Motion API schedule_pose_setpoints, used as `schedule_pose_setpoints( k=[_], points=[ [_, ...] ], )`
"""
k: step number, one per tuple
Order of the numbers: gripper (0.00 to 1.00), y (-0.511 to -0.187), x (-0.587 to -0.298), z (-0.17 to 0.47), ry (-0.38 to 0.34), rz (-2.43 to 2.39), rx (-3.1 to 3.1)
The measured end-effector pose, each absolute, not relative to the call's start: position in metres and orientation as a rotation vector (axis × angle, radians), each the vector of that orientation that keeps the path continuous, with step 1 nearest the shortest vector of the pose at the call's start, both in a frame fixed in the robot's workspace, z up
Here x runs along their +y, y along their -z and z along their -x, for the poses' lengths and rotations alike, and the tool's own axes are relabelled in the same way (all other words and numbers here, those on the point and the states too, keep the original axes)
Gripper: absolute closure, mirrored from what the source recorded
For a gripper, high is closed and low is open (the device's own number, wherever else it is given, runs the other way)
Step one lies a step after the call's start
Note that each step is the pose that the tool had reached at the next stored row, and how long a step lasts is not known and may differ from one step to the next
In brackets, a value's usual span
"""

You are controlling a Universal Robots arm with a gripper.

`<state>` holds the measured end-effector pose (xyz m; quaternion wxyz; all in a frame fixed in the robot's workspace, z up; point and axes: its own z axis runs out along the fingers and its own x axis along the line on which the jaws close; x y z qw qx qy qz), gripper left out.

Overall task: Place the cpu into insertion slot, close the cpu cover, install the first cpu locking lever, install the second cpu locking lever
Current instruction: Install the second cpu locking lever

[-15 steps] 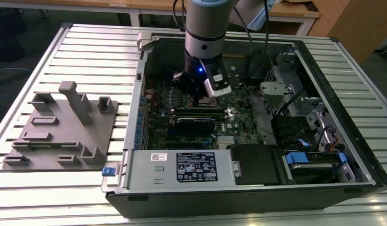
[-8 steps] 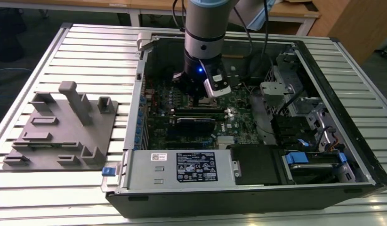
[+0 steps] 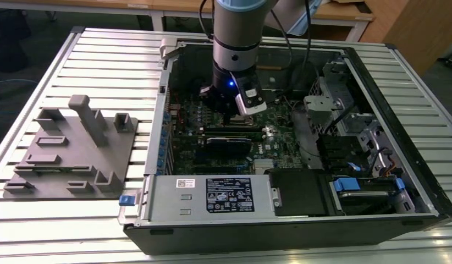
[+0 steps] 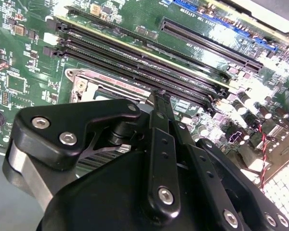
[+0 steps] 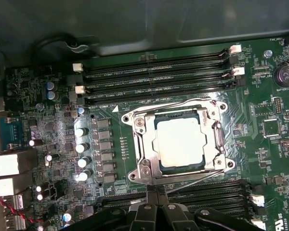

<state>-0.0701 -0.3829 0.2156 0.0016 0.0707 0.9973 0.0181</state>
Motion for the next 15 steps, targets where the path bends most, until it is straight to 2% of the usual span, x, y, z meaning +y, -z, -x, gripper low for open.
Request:
schedule_pose_setpoints(
  k=[15],
  points=[
    [0.89,-0.2109,-0.3828,0.0716,-0.057,-0.222,3.130]
  ],
)
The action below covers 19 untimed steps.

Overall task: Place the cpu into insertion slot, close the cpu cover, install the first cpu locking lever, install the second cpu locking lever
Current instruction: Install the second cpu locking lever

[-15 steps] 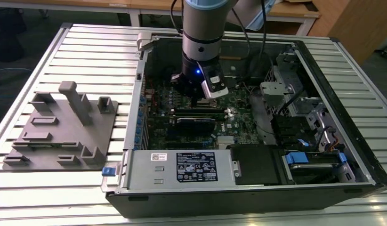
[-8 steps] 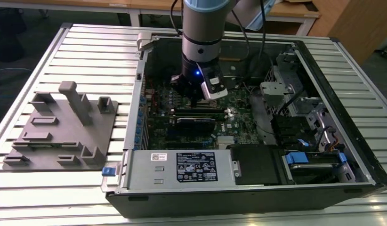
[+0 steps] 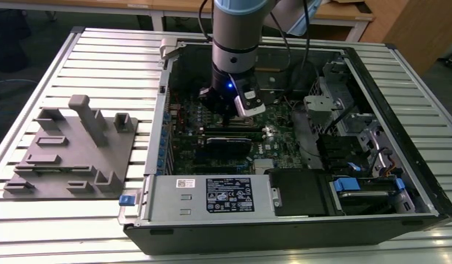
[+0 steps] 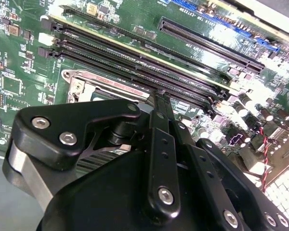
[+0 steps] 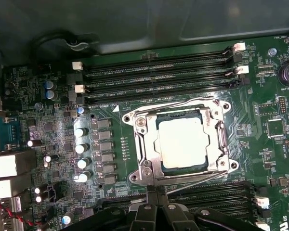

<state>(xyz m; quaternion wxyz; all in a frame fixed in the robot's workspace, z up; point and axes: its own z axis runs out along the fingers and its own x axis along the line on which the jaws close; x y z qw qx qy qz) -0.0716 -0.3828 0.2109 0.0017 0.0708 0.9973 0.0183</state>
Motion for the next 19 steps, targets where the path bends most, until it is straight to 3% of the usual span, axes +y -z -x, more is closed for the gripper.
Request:
schedule_pose_setpoints(
  k=[19],
  points=[
    [0.89,-0.2064,-0.3830,0.0807,-0.057,-0.222,3.130]
  ],
)
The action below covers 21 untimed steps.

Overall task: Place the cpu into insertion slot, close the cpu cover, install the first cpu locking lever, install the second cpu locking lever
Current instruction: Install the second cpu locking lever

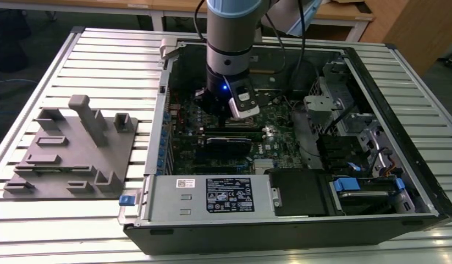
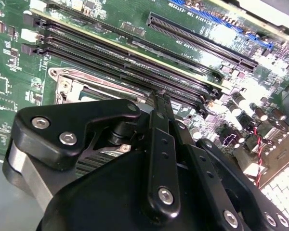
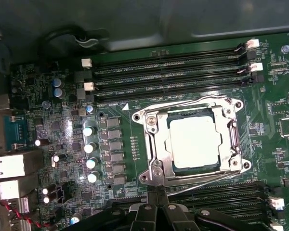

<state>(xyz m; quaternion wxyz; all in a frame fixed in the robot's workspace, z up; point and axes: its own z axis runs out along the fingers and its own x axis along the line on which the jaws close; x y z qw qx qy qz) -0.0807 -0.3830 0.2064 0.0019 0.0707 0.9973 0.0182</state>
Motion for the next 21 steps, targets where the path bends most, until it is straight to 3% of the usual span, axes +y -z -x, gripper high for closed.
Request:
schedule_pose_setpoints(
  k=[8,21],
  points=[
    [0.89,-0.2025,-0.3829,0.0818,-0.100,-0.222,3.130],
    [0.89,-0.1996,-0.3850,0.0820,-0.103,-0.222,3.130]
  ],
)
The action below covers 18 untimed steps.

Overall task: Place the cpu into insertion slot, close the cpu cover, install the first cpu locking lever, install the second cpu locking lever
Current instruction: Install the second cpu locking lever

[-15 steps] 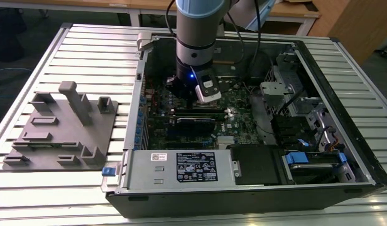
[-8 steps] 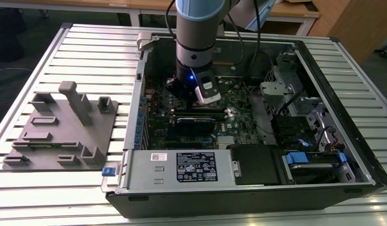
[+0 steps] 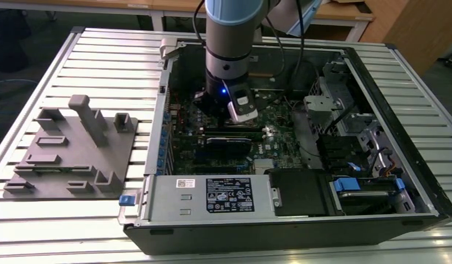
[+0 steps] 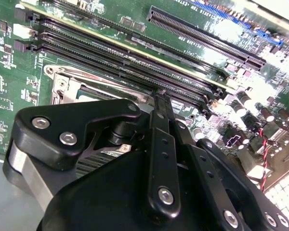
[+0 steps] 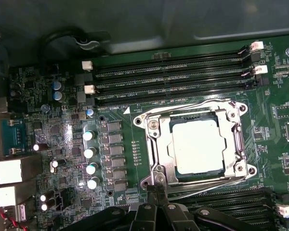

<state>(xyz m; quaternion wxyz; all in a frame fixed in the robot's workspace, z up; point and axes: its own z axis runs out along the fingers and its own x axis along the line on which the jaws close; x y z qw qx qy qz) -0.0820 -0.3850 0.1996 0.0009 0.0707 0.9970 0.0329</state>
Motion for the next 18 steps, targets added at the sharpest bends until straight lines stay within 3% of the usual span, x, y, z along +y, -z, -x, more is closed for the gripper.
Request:
schedule_pose_setpoints(
  k=[18],
  points=[
    [0.89,-0.2019,-0.3893,0.0820,-0.113,-0.222,3.130]
  ],
)
